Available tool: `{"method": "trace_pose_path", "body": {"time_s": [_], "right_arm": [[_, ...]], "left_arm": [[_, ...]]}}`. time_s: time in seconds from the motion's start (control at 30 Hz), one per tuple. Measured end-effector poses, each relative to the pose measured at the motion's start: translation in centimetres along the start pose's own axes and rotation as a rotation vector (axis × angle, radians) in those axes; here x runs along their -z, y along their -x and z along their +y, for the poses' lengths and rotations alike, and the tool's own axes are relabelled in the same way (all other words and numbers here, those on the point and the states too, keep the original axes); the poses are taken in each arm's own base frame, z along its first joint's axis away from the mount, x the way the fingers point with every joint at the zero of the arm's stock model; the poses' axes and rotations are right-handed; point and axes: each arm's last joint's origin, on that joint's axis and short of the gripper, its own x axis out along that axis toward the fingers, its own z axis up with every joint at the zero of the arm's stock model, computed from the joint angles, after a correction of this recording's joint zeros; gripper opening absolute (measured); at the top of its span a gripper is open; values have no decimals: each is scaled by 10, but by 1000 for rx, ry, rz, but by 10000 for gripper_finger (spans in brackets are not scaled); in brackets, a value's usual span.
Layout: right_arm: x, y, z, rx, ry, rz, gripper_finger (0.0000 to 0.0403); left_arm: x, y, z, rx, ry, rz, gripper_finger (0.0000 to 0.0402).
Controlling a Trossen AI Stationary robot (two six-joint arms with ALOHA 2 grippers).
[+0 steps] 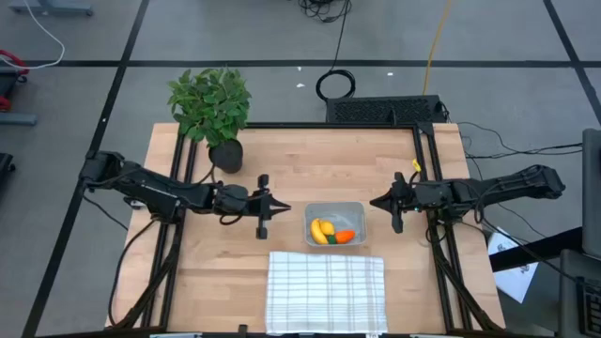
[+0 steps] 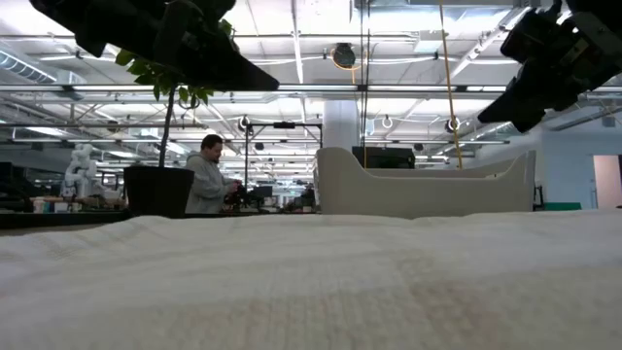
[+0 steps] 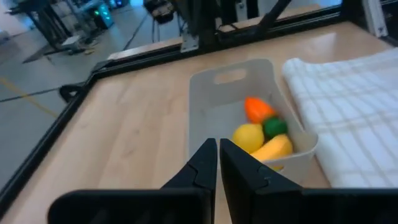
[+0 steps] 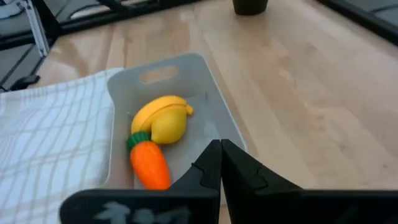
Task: Pick and placing Produce into tupperware
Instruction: Return to Home Position
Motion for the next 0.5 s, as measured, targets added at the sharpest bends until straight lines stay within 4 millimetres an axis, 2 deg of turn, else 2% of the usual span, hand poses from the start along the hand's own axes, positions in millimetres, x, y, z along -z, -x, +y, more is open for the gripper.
{"method": "trace_pose_path", "body": {"time_s": [0.27,0.5], "right_arm": [[-6,11,-1,-23,74,-128,0],[4,11,-5,-3,82,-241,0]], "left_arm": [[7,32,4,-51,-21,-98,26],[23,69,9,-107,17,-232,26]]}}
